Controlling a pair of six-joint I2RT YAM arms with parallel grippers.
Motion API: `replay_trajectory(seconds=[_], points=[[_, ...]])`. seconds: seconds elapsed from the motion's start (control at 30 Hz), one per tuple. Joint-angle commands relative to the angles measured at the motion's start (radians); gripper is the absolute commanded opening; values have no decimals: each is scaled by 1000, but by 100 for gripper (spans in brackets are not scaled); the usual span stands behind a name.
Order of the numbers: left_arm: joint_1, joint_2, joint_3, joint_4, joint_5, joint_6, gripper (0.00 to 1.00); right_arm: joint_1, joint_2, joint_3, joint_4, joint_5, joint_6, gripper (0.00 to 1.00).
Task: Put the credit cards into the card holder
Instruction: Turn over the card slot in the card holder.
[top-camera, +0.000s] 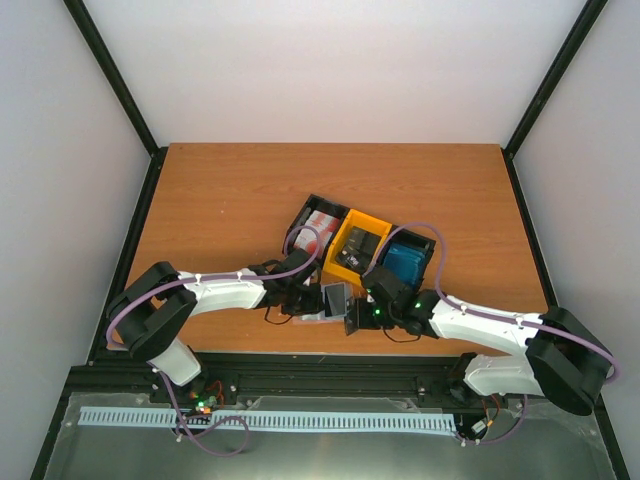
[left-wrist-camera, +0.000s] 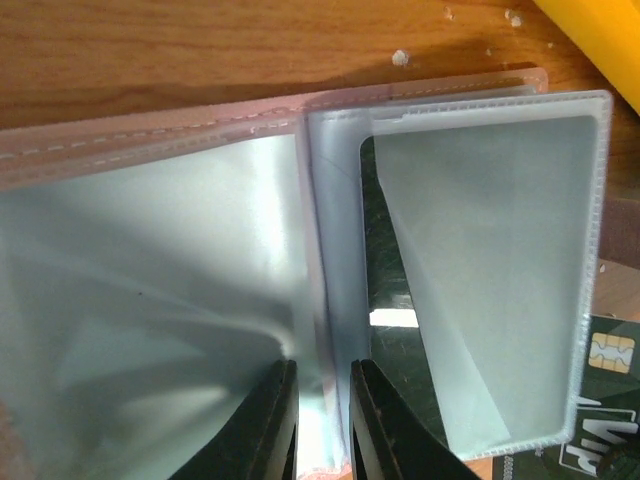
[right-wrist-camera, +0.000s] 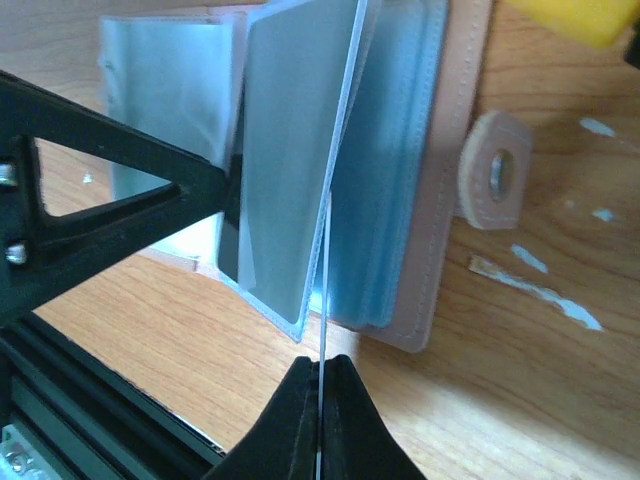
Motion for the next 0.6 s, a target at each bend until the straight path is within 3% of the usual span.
replay_trajectory(seconds=[0.0, 0.2, 0.57], points=[[-10, 0, -1, -31, -26, -19, 18, 1, -3, -14, 82, -36, -12, 3], [-9, -73, 14, -112, -120, -53, 19, 1, -23, 4, 147, -80, -49, 3], [-9, -234, -23, -188, -286, -152, 19, 4, 128, 77, 250, -171, -82, 3]])
